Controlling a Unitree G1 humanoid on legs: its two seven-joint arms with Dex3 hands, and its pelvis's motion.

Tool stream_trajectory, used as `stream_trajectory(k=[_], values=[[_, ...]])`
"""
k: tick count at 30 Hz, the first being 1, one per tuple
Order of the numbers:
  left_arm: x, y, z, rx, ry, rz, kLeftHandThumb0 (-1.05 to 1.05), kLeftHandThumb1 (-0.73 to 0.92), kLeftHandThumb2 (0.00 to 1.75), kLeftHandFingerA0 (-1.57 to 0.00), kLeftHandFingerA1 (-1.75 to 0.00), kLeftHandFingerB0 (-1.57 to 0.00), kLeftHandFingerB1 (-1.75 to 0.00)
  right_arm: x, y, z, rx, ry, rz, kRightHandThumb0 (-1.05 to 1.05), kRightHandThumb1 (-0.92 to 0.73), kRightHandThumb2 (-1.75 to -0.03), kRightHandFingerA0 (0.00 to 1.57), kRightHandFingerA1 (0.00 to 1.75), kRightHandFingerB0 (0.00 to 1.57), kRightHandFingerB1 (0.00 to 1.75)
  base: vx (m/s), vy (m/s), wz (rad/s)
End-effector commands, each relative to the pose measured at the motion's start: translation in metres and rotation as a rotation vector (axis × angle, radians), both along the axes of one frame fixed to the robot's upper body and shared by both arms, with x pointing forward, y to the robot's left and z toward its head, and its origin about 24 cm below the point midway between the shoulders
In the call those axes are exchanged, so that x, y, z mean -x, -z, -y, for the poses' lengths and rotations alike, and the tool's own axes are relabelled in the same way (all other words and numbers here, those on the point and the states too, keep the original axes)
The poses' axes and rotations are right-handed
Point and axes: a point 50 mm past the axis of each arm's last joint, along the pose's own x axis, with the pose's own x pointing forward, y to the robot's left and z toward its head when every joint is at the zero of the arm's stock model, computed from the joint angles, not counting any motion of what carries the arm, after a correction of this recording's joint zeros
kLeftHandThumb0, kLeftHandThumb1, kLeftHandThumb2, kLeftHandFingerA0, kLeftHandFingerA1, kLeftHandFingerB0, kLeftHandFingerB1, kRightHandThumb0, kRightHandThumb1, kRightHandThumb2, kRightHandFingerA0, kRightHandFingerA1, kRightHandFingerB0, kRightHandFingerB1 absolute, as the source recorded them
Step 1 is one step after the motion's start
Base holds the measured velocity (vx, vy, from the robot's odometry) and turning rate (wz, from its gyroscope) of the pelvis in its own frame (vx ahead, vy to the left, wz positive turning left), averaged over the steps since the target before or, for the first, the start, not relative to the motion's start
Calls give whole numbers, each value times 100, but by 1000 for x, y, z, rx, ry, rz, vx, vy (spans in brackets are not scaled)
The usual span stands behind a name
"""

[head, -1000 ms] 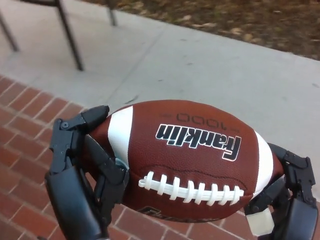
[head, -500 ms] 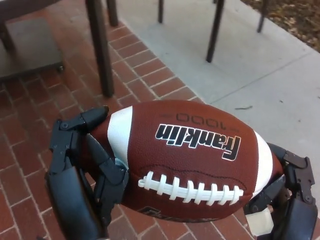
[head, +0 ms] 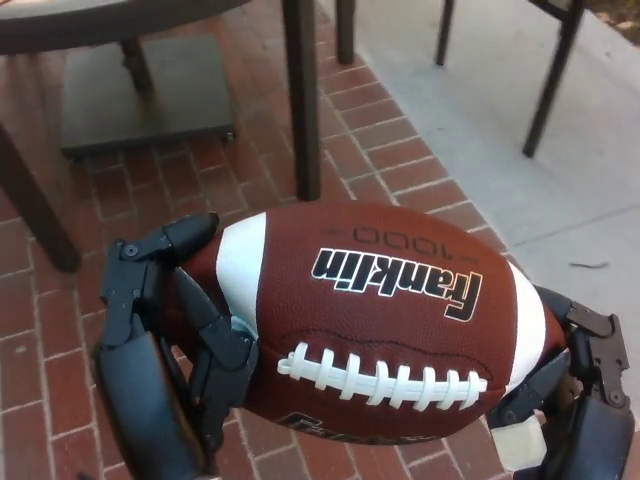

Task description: Pick up a football using both hands and turn around and walk towards another desk and put it on the desk

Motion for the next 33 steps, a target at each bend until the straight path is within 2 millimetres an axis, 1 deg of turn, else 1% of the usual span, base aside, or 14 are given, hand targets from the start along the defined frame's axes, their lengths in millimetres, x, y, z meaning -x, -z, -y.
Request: stream_trajectory(k=[1,4,8,9,16,22,23,24,27,28,29,30,31,33], values=[[14,-6,55,158,370,47,-31,57,89,-95,-159,-83,-153,10,-39,-62,-40,-369,247,-40,-75,-70,83,163,78,147,152,45,52],[13,-6,57,137,366,39,-32,60,81,-94,-160,-81,-153,10,-39,-59,-41,-373,257,-37,-73,-70,84,161,79,143,217,129,59],[13,-6,57,140,368,37,-32,60,81,-94,-160,-81,-153,10,-39,-59,-51,-374,258,-37,-73,-70,84,161,79,143,363,211,55],[14,-5,58,137,368,38,-31,56,89,-95,-160,-82,-152,10,-38,-58,-45,-375,251,-38,-74,-69,82,163,78,145,414,208,79],[13,-4,58,130,367,34,-30,55,93,-95,-159,-82,-151,10,-38,-59,-67,-364,258,-33,-73,-71,86,162,78,143,313,63,43],[13,-4,57,134,362,34,-30,58,87,-96,-158,-81,-153,9,-38,-61,-73,-361,250,-36,-73,-70,84,163,77,144,417,-150,62],[13,-4,57,135,360,34,-30,58,87,-95,-159,-80,-154,9,-38,-61,-83,-364,248,-34,-70,-74,89,163,80,145,526,-235,55],[13,-4,57,134,359,33,-29,58,88,-94,-159,-81,-152,10,-38,-62,-87,-365,245,-36,-72,-70,89,163,80,145,525,-221,27],[15,-2,59,161,366,23,-27,55,95,-95,-162,-83,-153,13,-35,-59,-61,-365,233,-39,-76,-63,89,160,80,143,500,-209,11],[15,-2,59,159,363,22,-32,55,96,-93,-161,-77,-149,12,-34,-58,-55,-364,236,-39,-77,-63,89,158,79,141,473,-190,-2],[15,-2,59,153,363,22,-28,56,93,-96,-159,-81,-153,13,-34,-58,-50,-363,235,-39,-74,-70,82,160,79,145,467,-178,-5],[15,-2,59,144,363,22,-28,56,93,-96,-159,-81,-153,13,-33,-57,-45,-361,233,-39,-74,-70,82,160,79,145,464,-174,-7],[14,-2,58,129,354,24,-30,59,84,-95,-158,-82,-150,12,-34,-57,-39,-363,241,-38,-77,-64,86,162,77,144,459,-161,-14],[13,-3,58,135,356,29,-32,59,88,-94,-159,-81,-151,10,-35,-56,-24,-367,251,-38,-77,-64,86,162,77,144,461,-143,-29]])
